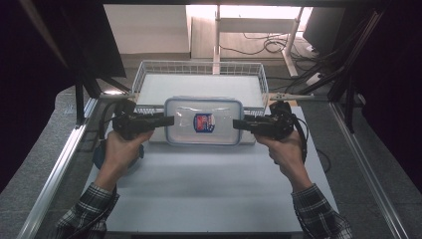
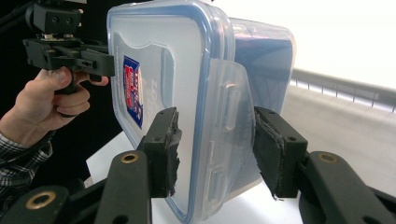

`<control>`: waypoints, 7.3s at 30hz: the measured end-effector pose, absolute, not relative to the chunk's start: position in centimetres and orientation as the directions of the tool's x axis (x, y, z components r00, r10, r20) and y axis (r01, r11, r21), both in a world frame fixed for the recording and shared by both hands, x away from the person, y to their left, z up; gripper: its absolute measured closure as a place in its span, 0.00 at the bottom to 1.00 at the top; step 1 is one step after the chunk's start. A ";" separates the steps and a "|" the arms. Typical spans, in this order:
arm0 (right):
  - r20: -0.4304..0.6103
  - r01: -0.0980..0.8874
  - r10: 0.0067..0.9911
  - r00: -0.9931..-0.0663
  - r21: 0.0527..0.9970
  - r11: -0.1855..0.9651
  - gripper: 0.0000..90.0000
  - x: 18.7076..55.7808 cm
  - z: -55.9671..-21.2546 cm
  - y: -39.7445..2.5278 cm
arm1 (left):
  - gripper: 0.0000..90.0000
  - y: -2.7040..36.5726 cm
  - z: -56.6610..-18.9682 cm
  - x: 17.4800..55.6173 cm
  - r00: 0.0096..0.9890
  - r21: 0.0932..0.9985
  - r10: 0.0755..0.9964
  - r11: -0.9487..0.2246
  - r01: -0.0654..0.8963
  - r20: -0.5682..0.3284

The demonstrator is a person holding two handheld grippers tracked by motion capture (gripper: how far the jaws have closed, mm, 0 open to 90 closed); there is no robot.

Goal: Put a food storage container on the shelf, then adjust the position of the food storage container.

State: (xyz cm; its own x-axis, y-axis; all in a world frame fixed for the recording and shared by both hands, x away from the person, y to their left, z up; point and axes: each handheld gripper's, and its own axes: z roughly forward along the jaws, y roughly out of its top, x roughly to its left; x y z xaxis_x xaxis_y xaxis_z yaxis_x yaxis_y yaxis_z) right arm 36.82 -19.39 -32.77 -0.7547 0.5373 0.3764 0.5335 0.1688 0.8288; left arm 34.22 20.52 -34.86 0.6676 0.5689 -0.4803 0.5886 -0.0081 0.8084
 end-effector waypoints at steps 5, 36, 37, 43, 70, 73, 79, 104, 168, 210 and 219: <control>0.378 0.530 0.534 -0.756 0.832 0.162 0.58 37.8 -31.9 -19.4 | 0.60 20.5 -33.2 35.3 0.671 0.819 0.579 -0.009 0.574 -0.464; 0.395 0.542 0.548 -0.737 0.830 0.130 0.58 45.7 -29.5 -17.7 | 0.60 22.1 -31.7 42.7 0.639 0.808 0.580 0.058 0.586 -0.506; 0.395 0.542 0.548 -0.737 0.830 0.130 0.58 45.7 -29.5 -17.7 | 0.60 22.1 -31.7 42.9 0.633 0.803 0.583 0.059 0.593 -0.510; 0.416 0.566 0.556 -0.719 0.815 0.122 0.57 46.8 -30.0 -17.5 | 0.58 21.9 -31.9 43.5 0.613 0.794 0.605 0.050 0.606 -0.507; 0.387 0.584 0.651 -0.653 0.805 0.107 0.43 48.0 -30.2 -16.7 | 0.54 20.7 -32.8 44.0 0.601 0.794 0.673 -0.034 0.607 -0.432; 0.329 0.561 0.687 -0.647 0.816 0.137 0.40 47.7 -30.0 -16.3 | 0.53 20.5 -32.7 44.0 0.597 0.800 0.686 -0.036 0.598 -0.415; 0.263 0.538 0.726 -0.635 0.826 0.171 0.41 47.4 -30.0 -15.7 | 0.50 20.3 -32.2 43.8 0.568 0.823 0.733 -0.020 0.567 -0.374; 0.278 0.542 0.725 -0.630 0.827 0.153 0.54 46.1 -29.8 -15.1 | 0.54 21.1 -32.3 43.4 0.577 0.837 0.725 -0.002 0.548 -0.376; -0.004 0.305 0.594 -0.804 0.856 0.418 0.01 30.9 -40.9 -18.1 | 0.04 18.6 -44.9 25.9 0.691 0.866 0.708 -0.248 0.434 -0.143; -0.029 0.357 0.633 -0.773 0.805 0.473 0.01 25.8 -49.4 -19.5 | 0.13 19.3 -50.2 24.2 0.631 0.807 0.773 -0.335 0.486 -0.060; -0.064 0.355 0.633 -0.771 0.782 0.512 0.02 25.9 -49.8 -19.1 | 0.77 25.3 -48.7 28.7 0.497 0.808 0.856 -0.192 0.558 -0.139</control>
State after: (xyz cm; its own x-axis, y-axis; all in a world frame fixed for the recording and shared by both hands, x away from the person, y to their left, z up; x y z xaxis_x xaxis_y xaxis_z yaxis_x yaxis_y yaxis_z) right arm 25.87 -19.08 -49.78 -0.7713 0.6332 -0.0644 0.3551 0.5121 0.7821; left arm 28.67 25.29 -48.75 0.4970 0.8565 -0.1394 0.5575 -0.1920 0.8077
